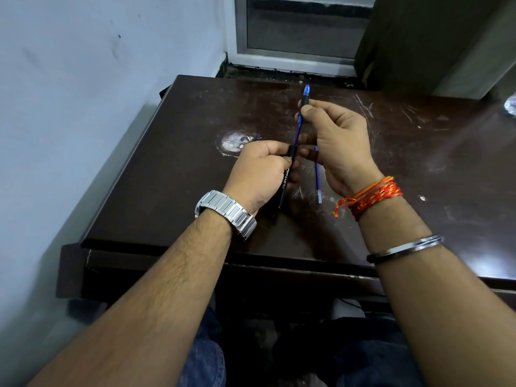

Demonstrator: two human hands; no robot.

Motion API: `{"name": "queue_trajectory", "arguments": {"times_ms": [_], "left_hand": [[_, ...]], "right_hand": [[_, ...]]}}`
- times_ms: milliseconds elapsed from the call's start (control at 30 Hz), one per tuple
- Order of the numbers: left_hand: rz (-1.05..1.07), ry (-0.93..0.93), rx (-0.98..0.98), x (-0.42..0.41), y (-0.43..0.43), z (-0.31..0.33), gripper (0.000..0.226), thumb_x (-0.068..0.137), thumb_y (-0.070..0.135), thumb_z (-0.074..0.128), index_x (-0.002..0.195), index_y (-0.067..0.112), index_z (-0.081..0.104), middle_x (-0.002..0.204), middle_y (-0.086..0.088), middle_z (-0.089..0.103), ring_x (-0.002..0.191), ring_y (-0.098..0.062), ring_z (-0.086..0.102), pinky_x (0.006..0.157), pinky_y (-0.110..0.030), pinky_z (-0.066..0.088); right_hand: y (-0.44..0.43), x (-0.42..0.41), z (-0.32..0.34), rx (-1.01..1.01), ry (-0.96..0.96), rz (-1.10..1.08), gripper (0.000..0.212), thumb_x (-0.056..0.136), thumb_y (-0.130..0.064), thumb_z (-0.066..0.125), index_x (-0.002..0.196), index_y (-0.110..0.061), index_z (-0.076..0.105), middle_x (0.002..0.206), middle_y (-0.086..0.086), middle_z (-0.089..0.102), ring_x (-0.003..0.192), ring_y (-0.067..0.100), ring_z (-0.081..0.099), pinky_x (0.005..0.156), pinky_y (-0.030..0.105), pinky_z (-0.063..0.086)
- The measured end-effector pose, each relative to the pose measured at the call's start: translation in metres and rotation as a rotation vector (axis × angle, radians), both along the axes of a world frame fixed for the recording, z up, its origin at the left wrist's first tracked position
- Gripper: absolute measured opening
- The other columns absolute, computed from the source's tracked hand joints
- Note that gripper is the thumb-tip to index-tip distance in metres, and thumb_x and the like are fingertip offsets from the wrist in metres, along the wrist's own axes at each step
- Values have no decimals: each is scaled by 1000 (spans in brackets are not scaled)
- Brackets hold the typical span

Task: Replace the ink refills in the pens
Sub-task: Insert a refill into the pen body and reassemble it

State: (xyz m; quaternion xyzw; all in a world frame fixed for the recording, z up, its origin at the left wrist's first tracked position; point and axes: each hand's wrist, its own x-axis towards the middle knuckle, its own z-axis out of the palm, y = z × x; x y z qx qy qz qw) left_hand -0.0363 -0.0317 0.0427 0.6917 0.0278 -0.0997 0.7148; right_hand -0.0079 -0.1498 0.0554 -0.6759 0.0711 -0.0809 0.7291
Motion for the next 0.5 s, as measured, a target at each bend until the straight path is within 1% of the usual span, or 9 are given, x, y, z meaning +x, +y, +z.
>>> {"name": "queue_trajectory", "arguments": {"times_ms": [67,133,200,267,400,500], "left_hand": [[7,1,-45,1,0,1,30,96,-3,45,89,13,70,70,-1,66,58,-13,63,65,-35,60],[30,11,-110,2,1,2,28,97,-3,44,95,8,69,65,0,66,54,-12,63,59,-32,59],[49,16,-119,4,3,2,26,97,-3,44,99,5,68,67,-2,67,55,-13,63,60,-33,59],[49,15,-120,3,3,3,26,97,-3,43,102,4,68,70,-3,66,56,-14,62,60,-33,59],[53,18,-146,3,4,4,26,97,-3,43,94,6,68,70,-4,64,55,-13,61,59,-31,59],[60,19,-157,4,3,3,26,97,-3,44,91,7,67,70,-4,64,53,-13,61,57,-29,59]], "right_hand": [[1,0,-1,-13,9,31,12,94,-11,61,99,-8,72,76,-1,68,56,12,56,50,27,47],[5,-2,-3,23,20,92,12,94,-8,59,97,-5,71,73,2,67,53,14,56,47,26,47],[8,-4,-4,53,43,136,13,95,-7,57,93,-7,70,68,2,66,46,12,54,41,22,44],[9,-4,-4,57,55,150,15,95,-7,56,92,-8,70,69,2,66,44,10,53,40,21,42],[8,-3,-4,55,59,169,18,95,-7,54,90,-9,71,71,1,68,48,10,52,45,23,41],[8,-3,-5,58,61,171,17,94,-8,56,87,-10,71,71,2,66,49,11,52,45,25,41]]}}
